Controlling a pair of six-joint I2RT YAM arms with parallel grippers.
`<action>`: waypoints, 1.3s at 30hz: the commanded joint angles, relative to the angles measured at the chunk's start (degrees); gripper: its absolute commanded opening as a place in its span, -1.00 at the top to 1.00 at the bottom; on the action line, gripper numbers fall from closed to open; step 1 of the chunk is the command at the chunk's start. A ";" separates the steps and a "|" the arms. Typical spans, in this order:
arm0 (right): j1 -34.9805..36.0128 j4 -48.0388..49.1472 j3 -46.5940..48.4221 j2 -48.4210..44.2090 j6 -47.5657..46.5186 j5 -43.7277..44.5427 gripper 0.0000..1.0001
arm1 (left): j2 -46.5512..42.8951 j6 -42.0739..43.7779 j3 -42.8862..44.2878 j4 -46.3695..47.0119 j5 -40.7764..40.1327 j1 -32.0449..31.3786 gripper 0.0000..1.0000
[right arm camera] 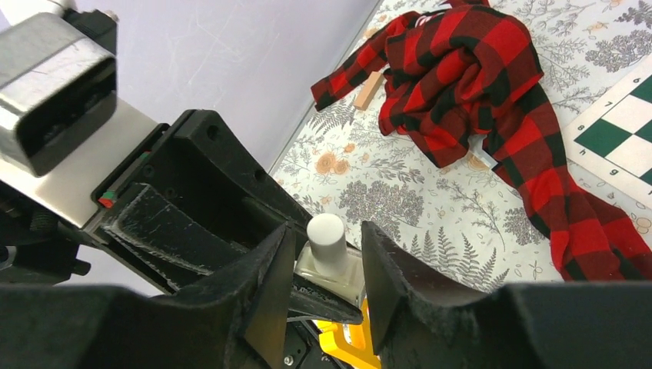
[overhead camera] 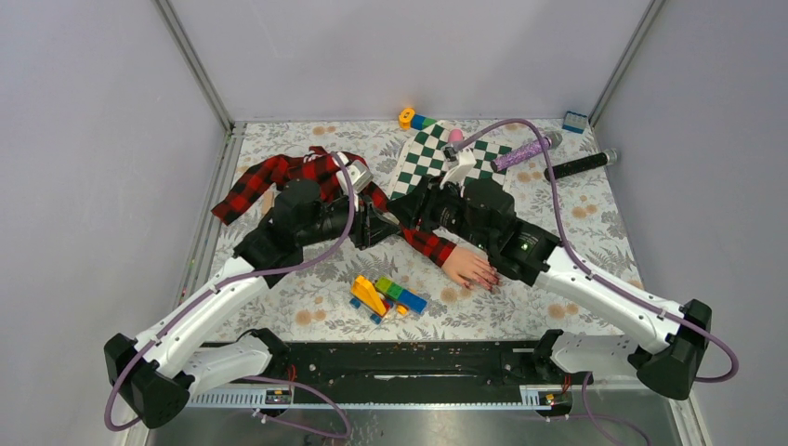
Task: Paint the nails
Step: Unscrew the nail polish bottle.
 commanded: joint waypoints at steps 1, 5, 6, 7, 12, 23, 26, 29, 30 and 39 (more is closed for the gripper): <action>0.65 0.56 2.79 1.45 0.41 0.12 0.20 | 0.49 1.18 3.25 1.43 -1.02 -0.29 1.00; 0.62 -0.31 3.60 2.49 0.10 -0.55 0.55 | 0.65 1.68 3.49 0.86 -1.43 -0.22 1.00; 0.62 -0.16 3.37 2.32 -0.12 -0.60 0.67 | 0.54 1.76 3.49 0.92 -1.27 -0.28 1.00; 0.62 0.21 3.05 2.10 -0.54 -0.80 0.83 | 0.45 1.78 3.49 0.96 -0.99 -0.29 1.00; -0.16 4.11 0.65 -0.57 -2.71 -5.74 1.00 | 0.77 3.08 3.61 1.38 4.07 0.32 1.00; -6.41 11.33 -1.26 -5.33 -5.58 -37.61 1.00 | -0.24 -7.59 0.43 19.53 30.99 5.93 1.00; -6.41 13.35 -1.75 -6.61 -6.21 -41.94 1.00 | 0.27 -13.34 -0.98 27.77 37.19 6.73 1.00; -6.46 14.97 -1.24 -6.93 -6.22 -46.53 1.00 | 1.34 -18.75 -1.90 35.01 41.69 6.73 1.00; -6.46 15.32 -0.94 -6.71 -6.04 -47.98 1.00 | 1.64 -21.18 -2.29 38.04 42.89 6.75 1.00; -6.41 17.80 -0.95 -7.38 -5.63 -52.66 1.00 | 2.33 -28.44 -3.65 47.42 44.88 6.73 1.00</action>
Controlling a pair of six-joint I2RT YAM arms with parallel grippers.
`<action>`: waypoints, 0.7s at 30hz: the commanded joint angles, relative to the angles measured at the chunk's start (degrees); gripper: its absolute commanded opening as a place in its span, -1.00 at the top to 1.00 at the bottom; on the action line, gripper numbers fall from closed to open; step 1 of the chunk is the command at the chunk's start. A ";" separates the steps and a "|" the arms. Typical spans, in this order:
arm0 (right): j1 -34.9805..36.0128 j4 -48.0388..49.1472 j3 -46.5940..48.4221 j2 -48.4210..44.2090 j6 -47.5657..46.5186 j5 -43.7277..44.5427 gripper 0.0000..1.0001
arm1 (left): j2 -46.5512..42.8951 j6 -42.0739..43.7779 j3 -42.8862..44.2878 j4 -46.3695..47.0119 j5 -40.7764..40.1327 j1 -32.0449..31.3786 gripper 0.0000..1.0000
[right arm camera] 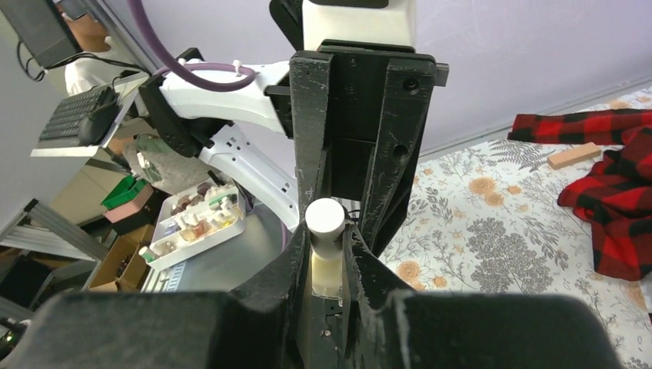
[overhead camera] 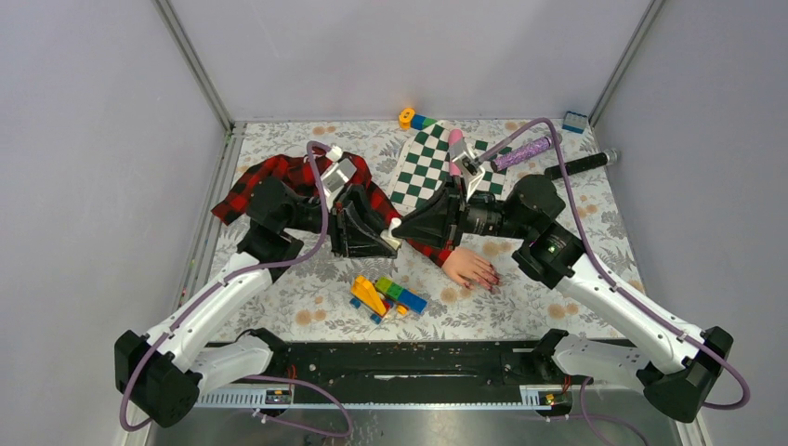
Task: Paint the nails
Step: Unscrew the nail polish bottle.
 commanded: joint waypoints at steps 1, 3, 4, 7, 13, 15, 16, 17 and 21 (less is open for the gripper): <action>0.89 2.52 1.70 -1.59 1.13 -7.34 1.00 | 0.20 -1.05 0.02 8.02 0.29 0.06 1.00; 0.88 1.03 1.29 -2.55 0.38 -2.89 0.88 | -0.34 2.13 0.56 3.79 -1.45 0.02 1.00; 0.87 -0.04 0.95 -3.13 0.06 1.63 0.47 | -0.88 4.68 1.02 0.46 -2.78 0.02 1.00; 0.83 -2.49 -0.11 -4.74 -0.34 12.89 -0.58 | -2.86 17.54 3.42 -15.98 -9.46 -0.55 1.00; 1.19 -1.32 -3.39 -4.95 7.42 32.13 -0.66 | -5.46 27.83 5.31 -30.69 -31.25 -3.89 1.00; 2.82 -2.37 -2.76 -3.55 8.85 37.44 -0.55 | -5.41 28.45 5.60 -32.73 -36.62 -4.74 1.00; 4.24 -4.35 -1.43 -2.43 8.67 40.48 -0.48 | -5.26 28.73 5.84 -33.71 -38.84 -5.16 1.00; 5.63 -6.05 -0.08 -1.25 8.39 43.69 -0.43 | -5.13 29.13 6.02 -34.73 -40.79 -5.67 1.00; 8.65 -7.23 2.83 2.50 8.96 47.84 -0.24 | -5.09 29.27 6.11 -35.88 -44.87 -6.82 1.00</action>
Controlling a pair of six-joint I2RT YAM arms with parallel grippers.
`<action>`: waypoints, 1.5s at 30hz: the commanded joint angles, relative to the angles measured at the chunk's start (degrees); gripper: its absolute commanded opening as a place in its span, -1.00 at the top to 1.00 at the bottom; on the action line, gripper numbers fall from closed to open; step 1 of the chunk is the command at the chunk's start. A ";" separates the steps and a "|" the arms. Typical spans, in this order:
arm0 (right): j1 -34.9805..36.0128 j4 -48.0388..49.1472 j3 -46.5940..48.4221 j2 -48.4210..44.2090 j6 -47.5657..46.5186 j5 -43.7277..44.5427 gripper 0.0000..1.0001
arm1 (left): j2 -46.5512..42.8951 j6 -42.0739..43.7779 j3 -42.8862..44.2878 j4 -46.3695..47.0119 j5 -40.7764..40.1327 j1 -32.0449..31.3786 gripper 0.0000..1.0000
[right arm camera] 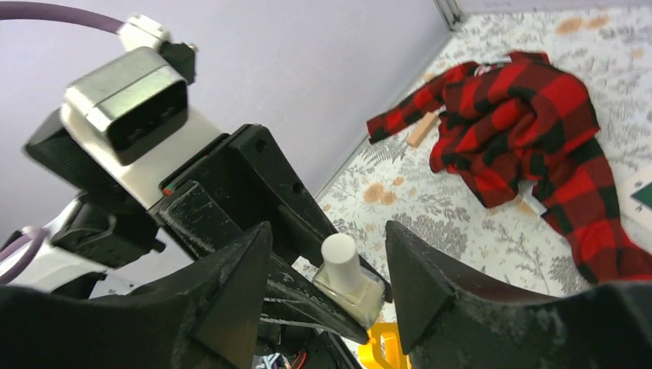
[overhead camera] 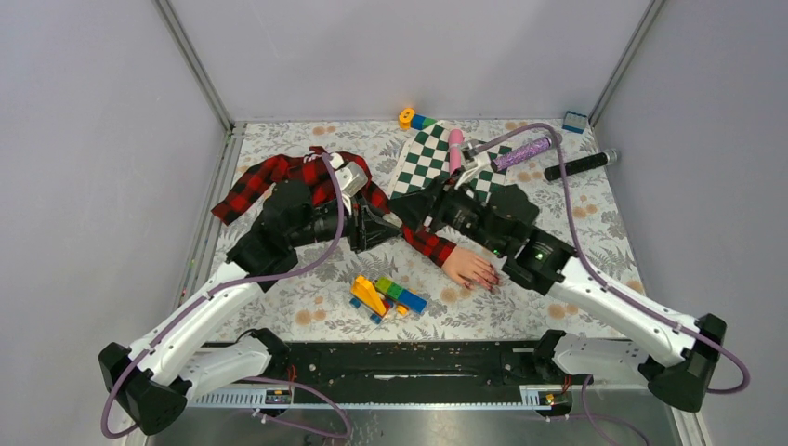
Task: Paint the nails
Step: Unscrew the nail polish bottle.
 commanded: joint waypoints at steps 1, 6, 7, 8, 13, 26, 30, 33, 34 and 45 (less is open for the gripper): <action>3.35 -2.63 5.09 3.63 2.34 11.00 -0.20 | -0.66 2.71 2.72 -2.11 -10.17 -1.05 1.00; 4.38 -4.83 7.47 6.53 2.97 11.94 0.06 | -0.34 2.77 2.98 -2.86 -11.16 -1.33 1.00; 4.51 -5.34 7.87 6.93 3.14 12.19 0.11 | -0.35 2.77 2.97 -2.93 -11.21 -1.33 1.00; 4.59 -5.84 8.11 7.28 3.16 12.27 0.17 | -0.23 2.85 3.04 -2.99 -11.22 -1.33 1.00; 4.66 -7.57 9.08 8.68 3.35 12.55 0.47 | -0.01 3.04 3.15 -3.26 -11.54 -1.39 1.00; 4.71 -9.30 10.47 11.39 3.13 10.69 0.84 | 0.13 3.29 3.16 -3.46 -11.73 -1.33 1.00; 4.64 -6.80 9.26 10.78 1.34 8.32 1.00 | 0.09 2.79 2.97 -2.66 -9.25 -1.31 1.00; 4.25 -3.84 7.92 9.14 -1.29 3.14 1.00 | -0.05 0.79 2.45 0.21 -3.63 -0.80 1.00; 3.73 -2.79 7.56 8.69 -1.83 -0.53 1.00 | -0.09 -0.42 2.12 1.77 -1.02 -0.30 1.00; -0.57 7.93 6.20 3.89 -3.58 -29.61 1.00 | 0.87 -23.61 -3.26 35.62 28.11 4.13 1.00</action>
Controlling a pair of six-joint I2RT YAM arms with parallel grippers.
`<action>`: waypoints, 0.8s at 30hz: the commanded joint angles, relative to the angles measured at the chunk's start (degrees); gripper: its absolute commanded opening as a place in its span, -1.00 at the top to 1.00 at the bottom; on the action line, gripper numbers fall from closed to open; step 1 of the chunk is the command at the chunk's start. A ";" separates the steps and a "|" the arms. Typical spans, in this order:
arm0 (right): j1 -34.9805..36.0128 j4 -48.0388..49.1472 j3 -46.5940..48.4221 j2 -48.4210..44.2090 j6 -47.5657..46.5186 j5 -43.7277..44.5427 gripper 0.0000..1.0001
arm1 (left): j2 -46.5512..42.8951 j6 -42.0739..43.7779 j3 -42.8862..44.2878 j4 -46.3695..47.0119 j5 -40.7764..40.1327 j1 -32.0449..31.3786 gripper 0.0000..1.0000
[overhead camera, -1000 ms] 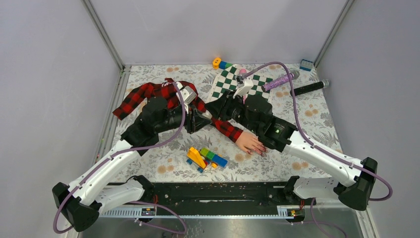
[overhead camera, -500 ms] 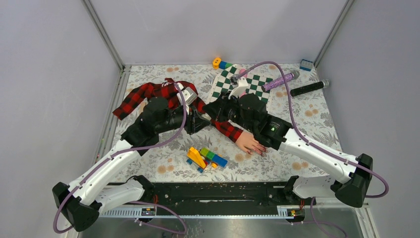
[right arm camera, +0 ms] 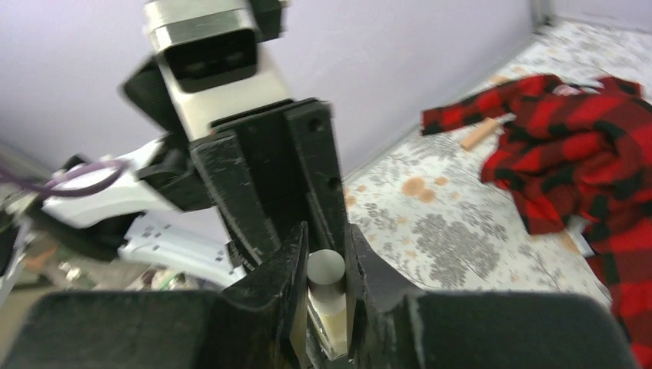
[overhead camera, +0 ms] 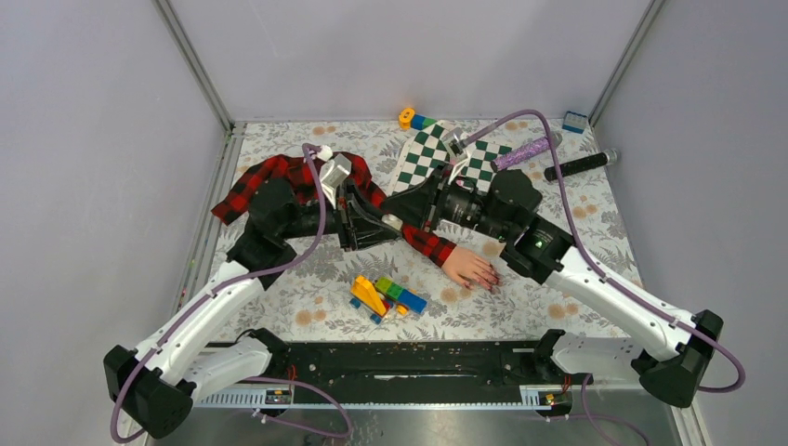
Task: Paint the nails
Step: Unscrew the nail polish bottle.
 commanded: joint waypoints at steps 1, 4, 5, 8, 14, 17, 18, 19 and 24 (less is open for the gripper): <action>-0.07 11.53 0.13 -1.55 1.00 -21.23 1.00 | 1.13 -14.35 -1.35 27.72 16.41 0.00 1.00; -0.10 16.35 0.29 -1.37 2.20 -29.00 1.00 | 2.17 -21.54 -2.19 37.05 19.69 0.16 1.00; -0.07 17.58 0.54 -1.19 2.65 -32.02 1.00 | 2.52 -23.32 -2.33 39.54 20.30 0.19 1.00; -0.10 21.35 1.15 -0.56 4.53 -37.89 1.00 | 3.30 -27.39 -2.64 45.41 21.87 0.17 1.00; -0.14 27.11 1.60 0.25 8.91 -44.60 1.00 | 4.12 -31.99 -3.03 51.10 22.73 0.23 1.00; -0.18 27.35 1.38 0.32 9.36 -44.34 1.00 | 4.30 -31.95 -3.12 51.15 22.54 0.27 1.00; -0.25 26.19 1.23 0.10 8.75 -43.00 1.00 | 4.38 -31.70 -3.14 50.93 22.43 0.30 1.00; -0.58 24.40 1.13 -0.36 7.83 -40.98 1.00 | 4.35 -30.92 -3.08 49.94 22.13 0.33 1.00; -2.03 9.87 -0.68 -5.32 0.37 -18.20 -0.62 | 0.99 -11.07 -0.93 24.20 15.18 0.45 1.00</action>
